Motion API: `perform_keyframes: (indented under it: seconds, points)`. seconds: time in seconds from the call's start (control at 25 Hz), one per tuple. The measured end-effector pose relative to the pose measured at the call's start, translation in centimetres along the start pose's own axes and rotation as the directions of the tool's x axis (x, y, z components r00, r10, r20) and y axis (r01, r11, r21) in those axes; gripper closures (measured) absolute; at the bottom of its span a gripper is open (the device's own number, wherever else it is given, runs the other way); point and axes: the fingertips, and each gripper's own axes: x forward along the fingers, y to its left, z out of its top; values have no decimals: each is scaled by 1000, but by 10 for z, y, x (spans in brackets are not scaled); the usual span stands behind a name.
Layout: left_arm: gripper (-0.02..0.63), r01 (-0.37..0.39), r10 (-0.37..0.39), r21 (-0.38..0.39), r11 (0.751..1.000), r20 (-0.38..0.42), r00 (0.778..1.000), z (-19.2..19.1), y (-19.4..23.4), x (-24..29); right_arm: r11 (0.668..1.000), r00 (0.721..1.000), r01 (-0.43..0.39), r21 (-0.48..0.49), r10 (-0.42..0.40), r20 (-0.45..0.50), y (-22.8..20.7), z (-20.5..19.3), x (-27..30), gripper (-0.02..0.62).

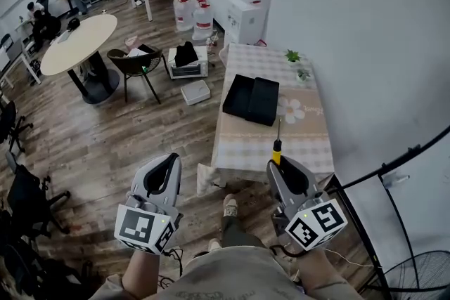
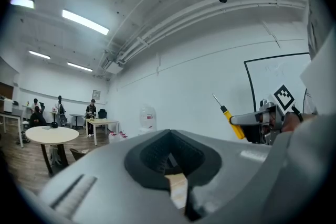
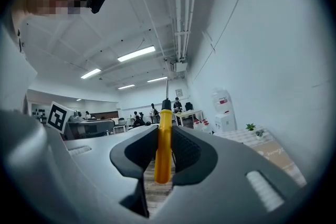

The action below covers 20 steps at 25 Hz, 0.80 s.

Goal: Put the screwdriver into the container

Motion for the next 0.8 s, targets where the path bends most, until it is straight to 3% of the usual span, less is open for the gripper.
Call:
perform_keyframes:
  seconds: [0.36,0.56,0.8]
  points:
    - [606,6,-6,3,1000,-36,999,-20,28,85,999,999,11,48,-10,-39,-63,-15,69,488]
    - [606,4,-5,-3,1000,-90,996,-39,44,147,985,996,49,163,-36,-85,-115,-31,113,488]
    - [606,18,-23,-26,999,-207,978,-73,57,223,945,982,115,307,-62,-179,-179,-64,169,488]
